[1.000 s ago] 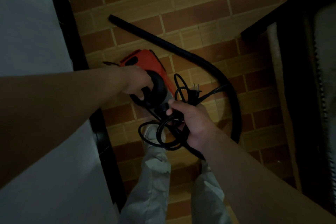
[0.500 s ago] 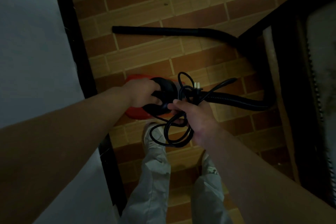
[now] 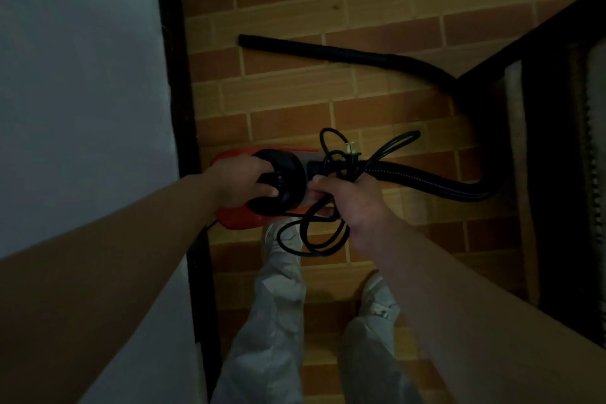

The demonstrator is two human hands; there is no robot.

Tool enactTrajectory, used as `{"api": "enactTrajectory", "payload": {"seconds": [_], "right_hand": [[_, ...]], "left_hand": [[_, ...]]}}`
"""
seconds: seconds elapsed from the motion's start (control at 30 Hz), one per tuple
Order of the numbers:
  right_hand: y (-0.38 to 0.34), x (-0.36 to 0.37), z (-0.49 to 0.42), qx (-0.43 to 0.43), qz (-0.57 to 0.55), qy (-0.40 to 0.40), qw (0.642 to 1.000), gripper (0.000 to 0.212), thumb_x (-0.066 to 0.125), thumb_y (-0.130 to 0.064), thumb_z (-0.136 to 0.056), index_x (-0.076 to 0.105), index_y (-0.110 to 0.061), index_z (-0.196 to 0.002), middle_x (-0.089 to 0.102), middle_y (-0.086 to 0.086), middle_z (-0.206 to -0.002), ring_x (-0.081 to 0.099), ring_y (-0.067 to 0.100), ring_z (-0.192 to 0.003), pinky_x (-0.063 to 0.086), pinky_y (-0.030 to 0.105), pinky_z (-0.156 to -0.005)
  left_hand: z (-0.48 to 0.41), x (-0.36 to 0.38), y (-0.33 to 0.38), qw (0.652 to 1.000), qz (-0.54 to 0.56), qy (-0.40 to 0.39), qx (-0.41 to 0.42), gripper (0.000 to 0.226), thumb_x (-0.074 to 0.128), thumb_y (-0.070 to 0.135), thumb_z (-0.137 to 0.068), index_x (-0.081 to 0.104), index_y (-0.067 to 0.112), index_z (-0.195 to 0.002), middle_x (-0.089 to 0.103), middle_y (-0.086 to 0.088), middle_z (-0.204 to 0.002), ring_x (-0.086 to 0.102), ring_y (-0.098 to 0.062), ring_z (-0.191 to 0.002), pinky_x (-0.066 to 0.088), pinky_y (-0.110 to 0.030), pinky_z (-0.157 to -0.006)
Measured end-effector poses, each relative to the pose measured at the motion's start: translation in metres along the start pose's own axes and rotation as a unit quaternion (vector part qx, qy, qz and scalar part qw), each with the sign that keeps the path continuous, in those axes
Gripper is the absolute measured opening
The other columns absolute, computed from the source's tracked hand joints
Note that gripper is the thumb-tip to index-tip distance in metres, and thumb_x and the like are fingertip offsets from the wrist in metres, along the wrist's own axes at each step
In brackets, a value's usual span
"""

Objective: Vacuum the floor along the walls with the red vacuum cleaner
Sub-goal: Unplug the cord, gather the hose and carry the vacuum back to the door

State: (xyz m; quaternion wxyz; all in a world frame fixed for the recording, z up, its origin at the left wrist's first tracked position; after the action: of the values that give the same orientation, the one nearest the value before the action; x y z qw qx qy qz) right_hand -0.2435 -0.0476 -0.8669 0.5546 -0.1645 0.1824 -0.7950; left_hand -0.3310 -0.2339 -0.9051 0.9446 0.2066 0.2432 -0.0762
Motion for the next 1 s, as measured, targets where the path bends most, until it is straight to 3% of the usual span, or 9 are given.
{"api": "enactTrajectory", "payload": {"seconds": [0.1,0.27,0.33,0.47,0.57,0.67,0.77,0.87,1.0], "right_hand": [[0.005,0.0,0.006,-0.01,0.019,-0.019,1.0,0.009,0.072,-0.007,-0.091,0.072,0.002,-0.093,0.071,0.01,-0.078,0.07,0.02,-0.068,0.055,0.027,-0.056],[0.022,-0.005,0.007,-0.019,0.052,-0.038,0.998,0.014,0.073,-0.013,-0.091,0.073,0.001,-0.095,0.075,0.01,-0.081,0.074,0.027,-0.081,0.059,0.045,-0.076],[0.032,-0.009,0.008,-0.023,0.05,-0.038,0.998,0.009,0.073,-0.011,-0.09,0.072,-0.004,-0.086,0.075,0.011,-0.083,0.074,0.034,-0.088,0.058,0.045,-0.075],[0.059,-0.017,0.012,-0.021,0.059,-0.041,0.997,0.014,0.073,-0.012,-0.09,0.073,-0.006,-0.104,0.077,0.011,-0.097,0.074,0.031,-0.093,0.058,0.038,-0.069],[0.078,-0.027,0.014,-0.027,0.084,-0.038,0.995,0.012,0.073,-0.013,-0.091,0.074,-0.01,-0.102,0.077,0.01,-0.097,0.072,0.032,-0.095,0.06,0.044,-0.075],[0.09,-0.04,0.019,-0.032,0.114,-0.035,0.992,0.006,0.073,-0.014,-0.092,0.074,-0.011,-0.096,0.076,0.009,-0.093,0.072,0.03,-0.092,0.059,0.055,-0.085],[0.094,-0.049,0.023,-0.041,0.136,-0.041,0.989,0.019,0.072,-0.013,-0.092,0.072,-0.007,-0.11,0.073,0.006,-0.096,0.07,0.026,-0.096,0.059,0.048,-0.087],[0.092,-0.056,0.022,-0.06,0.164,-0.046,0.984,0.028,0.072,-0.011,-0.092,0.067,-0.005,-0.119,0.071,0.004,-0.101,0.069,0.024,-0.098,0.056,0.028,-0.072],[0.098,-0.068,0.011,-0.056,0.211,-0.029,0.975,0.013,0.072,-0.008,-0.09,0.066,-0.005,-0.101,0.067,0.005,-0.09,0.067,0.029,-0.097,0.057,0.039,-0.084]], "left_hand": [[0.013,0.01,-0.002,0.999,0.018,0.01,-0.028,0.033,0.062,0.044,-0.098,0.063,0.021,-0.122,0.06,0.002,-0.107,0.061,-0.023,-0.104,0.052,-0.039,-0.086],[0.028,0.036,-0.003,0.996,0.065,0.038,-0.054,0.021,0.065,0.043,-0.096,0.056,0.025,-0.099,0.061,-0.002,-0.096,0.059,-0.021,-0.088,0.044,-0.034,-0.069],[0.034,0.049,0.002,0.991,0.1,0.053,-0.066,0.021,0.066,0.042,-0.096,0.057,0.023,-0.096,0.058,0.002,-0.088,0.059,-0.021,-0.086,0.042,-0.032,-0.066],[0.04,0.07,0.019,0.978,0.17,0.077,-0.091,0.02,0.067,0.038,-0.096,0.061,0.021,-0.088,0.064,-0.001,-0.085,0.064,-0.018,-0.08,0.053,-0.034,-0.066],[0.041,0.091,0.03,0.961,0.235,0.092,-0.11,0.022,0.065,0.037,-0.097,0.065,0.016,-0.089,0.07,-0.005,-0.084,0.07,-0.022,-0.079,0.057,-0.038,-0.073],[0.042,0.115,0.045,0.942,0.295,0.106,-0.124,0.027,0.064,0.034,-0.098,0.067,0.008,-0.09,0.071,-0.007,-0.081,0.07,-0.023,-0.075,0.056,-0.034,-0.066],[0.042,0.131,0.065,0.918,0.358,0.116,-0.126,0.03,0.063,0.033,-0.099,0.067,0.003,-0.092,0.07,-0.009,-0.081,0.069,-0.025,-0.074,0.057,-0.029,-0.064],[0.035,0.144,0.083,0.888,0.427,0.11,-0.13,0.028,0.061,0.035,-0.1,0.066,0.01,-0.09,0.07,-0.011,-0.088,0.069,-0.022,-0.077,0.058,-0.035,-0.064],[0.02,0.154,0.108,0.853,0.493,0.104,-0.138,0.027,0.053,0.032,-0.105,0.069,0.01,-0.104,0.073,-0.01,-0.092,0.072,-0.024,-0.08,0.062,-0.039,-0.065]]}}
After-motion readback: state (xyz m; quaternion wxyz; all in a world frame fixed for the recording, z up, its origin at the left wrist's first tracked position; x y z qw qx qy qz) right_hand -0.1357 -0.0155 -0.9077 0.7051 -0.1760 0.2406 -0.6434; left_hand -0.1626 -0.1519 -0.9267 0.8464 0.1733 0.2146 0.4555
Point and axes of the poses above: each hand's wrist, its own z-axis away from the middle knuckle, its own x-axis out of the palm, y = z × x, the point moved 6 cm from there along -z, towards the middle knuckle
